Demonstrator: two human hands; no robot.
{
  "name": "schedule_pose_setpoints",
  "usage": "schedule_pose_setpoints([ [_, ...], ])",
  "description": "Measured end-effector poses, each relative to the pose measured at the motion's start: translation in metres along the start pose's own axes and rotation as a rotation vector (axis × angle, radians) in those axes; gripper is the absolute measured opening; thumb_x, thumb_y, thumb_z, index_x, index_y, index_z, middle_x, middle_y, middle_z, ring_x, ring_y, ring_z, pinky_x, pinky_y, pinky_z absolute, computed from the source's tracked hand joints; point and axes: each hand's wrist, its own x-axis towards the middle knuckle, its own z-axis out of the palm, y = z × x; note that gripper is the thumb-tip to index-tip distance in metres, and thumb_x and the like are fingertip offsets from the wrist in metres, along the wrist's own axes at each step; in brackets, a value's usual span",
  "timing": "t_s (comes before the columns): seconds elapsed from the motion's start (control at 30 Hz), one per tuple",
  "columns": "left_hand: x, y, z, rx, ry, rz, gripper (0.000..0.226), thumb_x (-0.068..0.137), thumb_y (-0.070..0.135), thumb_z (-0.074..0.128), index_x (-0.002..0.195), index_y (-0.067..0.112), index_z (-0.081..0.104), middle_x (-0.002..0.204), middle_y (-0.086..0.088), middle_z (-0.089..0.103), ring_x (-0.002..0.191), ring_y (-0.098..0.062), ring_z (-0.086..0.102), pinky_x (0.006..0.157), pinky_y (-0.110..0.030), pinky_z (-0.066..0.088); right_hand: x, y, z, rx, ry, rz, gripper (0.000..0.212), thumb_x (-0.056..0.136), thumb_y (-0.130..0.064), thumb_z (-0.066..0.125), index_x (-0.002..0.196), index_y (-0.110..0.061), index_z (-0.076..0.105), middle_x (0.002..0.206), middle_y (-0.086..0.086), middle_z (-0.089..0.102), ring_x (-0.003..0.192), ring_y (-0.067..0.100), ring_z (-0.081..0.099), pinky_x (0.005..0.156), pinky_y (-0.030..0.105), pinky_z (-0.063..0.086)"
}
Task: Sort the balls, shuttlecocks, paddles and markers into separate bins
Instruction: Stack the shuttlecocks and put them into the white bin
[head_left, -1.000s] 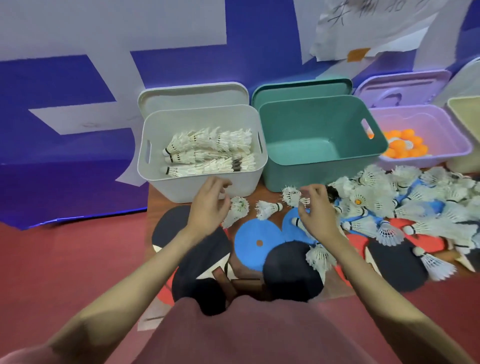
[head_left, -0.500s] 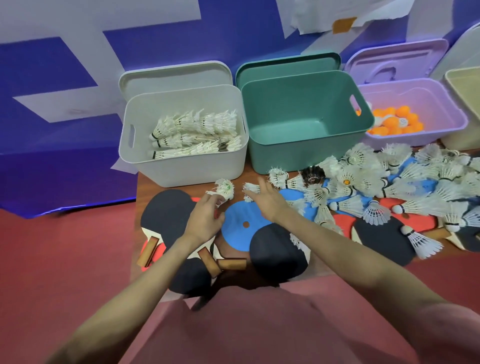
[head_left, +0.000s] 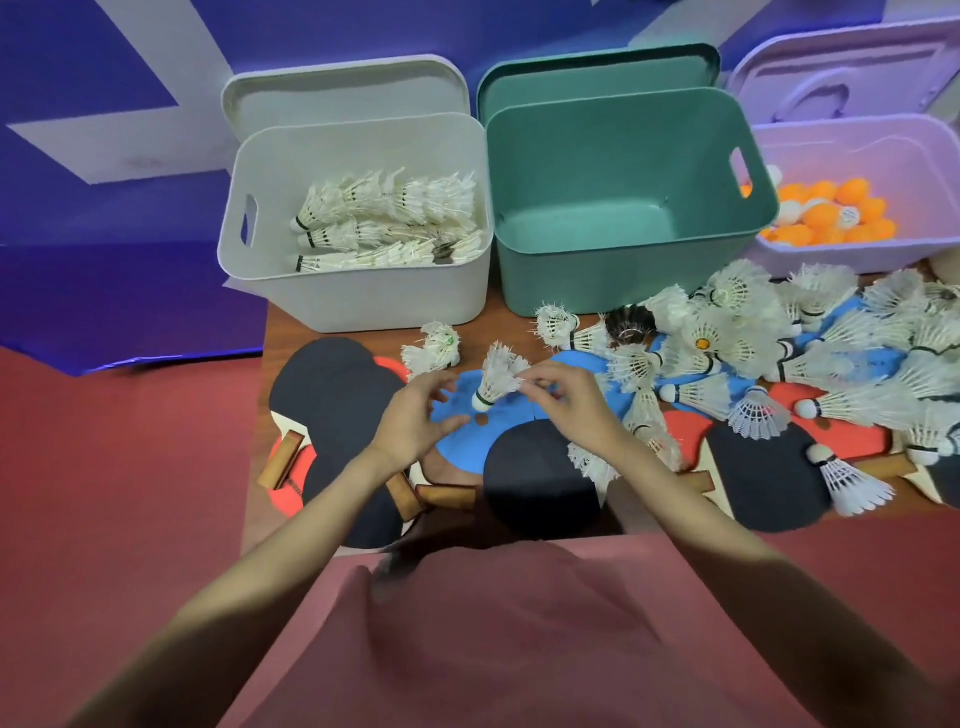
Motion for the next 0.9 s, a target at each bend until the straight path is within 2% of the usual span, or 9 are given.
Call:
schedule_pose_setpoints([
  [0.13, 0.001, 0.010, 0.012, 0.002, -0.159, 0.060, 0.055, 0.076, 0.019, 0.079, 0.125, 0.014, 0.057, 0.104, 0.006, 0.063, 0.093, -0.007, 0.059, 0.080, -0.009, 0.043, -0.029, 0.006, 0.007, 0.080, 0.005, 0.048, 0.013, 0.087, -0.007, 0.065, 0.096, -0.004, 0.073, 0.087, -0.007, 0.066, 0.076, -0.002, 0.061, 0.071, 0.016, 0.049],
  [0.3, -0.004, 0.012, 0.026, 0.026, -0.253, 0.069, 0.023, 0.082, 0.008, 0.071, 0.104, 0.011, 0.064, 0.089, 0.005, 0.066, 0.076, -0.002, 0.056, 0.074, -0.012, 0.045, -0.048, 0.006, 0.017, 0.087, -0.006, 0.122, 0.029, 0.088, -0.007, 0.064, 0.116, -0.013, 0.066, 0.097, -0.008, 0.065, 0.075, 0.011, 0.062, 0.069, 0.015, 0.048],
  [0.37, -0.005, 0.006, 0.025, 0.041, -0.210, 0.054, 0.025, 0.082, 0.009, 0.071, 0.106, 0.008, 0.065, 0.093, -0.003, 0.069, 0.079, -0.013, 0.059, 0.078, -0.027, 0.048, -0.051, 0.012, 0.018, 0.025, 0.115, 0.194, 0.042, 0.087, -0.005, 0.061, 0.127, -0.015, 0.053, 0.102, -0.005, 0.060, 0.071, 0.007, 0.059, 0.068, 0.016, 0.046],
  [0.43, -0.007, -0.001, 0.021, 0.047, -0.159, 0.030, 0.025, 0.080, 0.011, 0.073, 0.103, 0.009, 0.065, 0.089, -0.006, 0.068, 0.081, -0.019, 0.061, 0.077, -0.033, 0.048, -0.050, 0.019, 0.016, -0.098, 0.349, 0.286, 0.038, 0.086, -0.006, 0.061, 0.122, -0.011, 0.048, 0.106, -0.001, 0.055, 0.074, 0.005, 0.057, 0.072, 0.026, 0.049],
  [0.5, -0.010, -0.008, 0.017, 0.040, -0.126, 0.004, 0.024, 0.079, 0.011, 0.073, 0.101, 0.009, 0.064, 0.087, -0.009, 0.066, 0.082, -0.022, 0.060, 0.076, -0.032, 0.046, -0.044, 0.024, 0.011, -0.192, 0.555, 0.409, 0.042, 0.081, -0.007, 0.065, 0.118, -0.006, 0.045, 0.106, 0.008, 0.055, 0.089, 0.021, 0.059, 0.080, 0.041, 0.051],
  [0.57, -0.013, -0.014, 0.014, 0.014, -0.113, -0.009, 0.024, 0.079, 0.012, 0.074, 0.101, 0.009, 0.063, 0.089, -0.011, 0.065, 0.085, -0.023, 0.060, 0.077, -0.034, 0.047, -0.032, 0.028, 0.007, -0.287, 0.573, 0.494, 0.054, 0.077, -0.009, 0.068, 0.125, -0.008, 0.042, 0.104, 0.015, 0.058, 0.098, 0.032, 0.055, 0.084, 0.047, 0.047],
  [0.7, -0.017, -0.023, 0.009, -0.020, -0.121, -0.020, 0.025, 0.079, 0.012, 0.074, 0.101, 0.012, 0.063, 0.090, -0.007, 0.066, 0.088, -0.022, 0.061, 0.082, -0.036, 0.049, -0.008, 0.033, 0.009, -0.457, 0.340, 0.603, 0.045, 0.085, -0.012, 0.062, 0.128, -0.014, 0.050, 0.101, 0.018, 0.066, 0.100, 0.036, 0.059, 0.089, 0.043, 0.047],
  [0.8, -0.018, -0.031, 0.005, -0.033, -0.148, -0.006, 0.027, 0.078, 0.012, 0.074, 0.103, 0.015, 0.064, 0.091, -0.004, 0.070, 0.087, -0.022, 0.064, 0.082, -0.039, 0.051, -0.001, 0.020, 0.015, -0.365, 0.380, 0.574, 0.028, 0.092, -0.008, 0.052, 0.118, -0.002, 0.061, 0.113, 0.016, 0.066, 0.107, 0.031, 0.060, 0.088, 0.033, 0.046],
  [0.9, -0.017, -0.041, -0.001, -0.033, -0.126, -0.033, 0.029, 0.078, 0.013, 0.073, 0.106, 0.017, 0.064, 0.093, -0.001, 0.071, 0.088, -0.020, 0.065, 0.082, -0.036, 0.052, -0.010, -0.017, 0.020, -0.260, 0.473, 0.338, 0.023, 0.090, -0.005, 0.054, 0.111, -0.004, 0.063, 0.097, 0.014, 0.069, 0.082, 0.026, 0.064, 0.071, 0.027, 0.046],
])
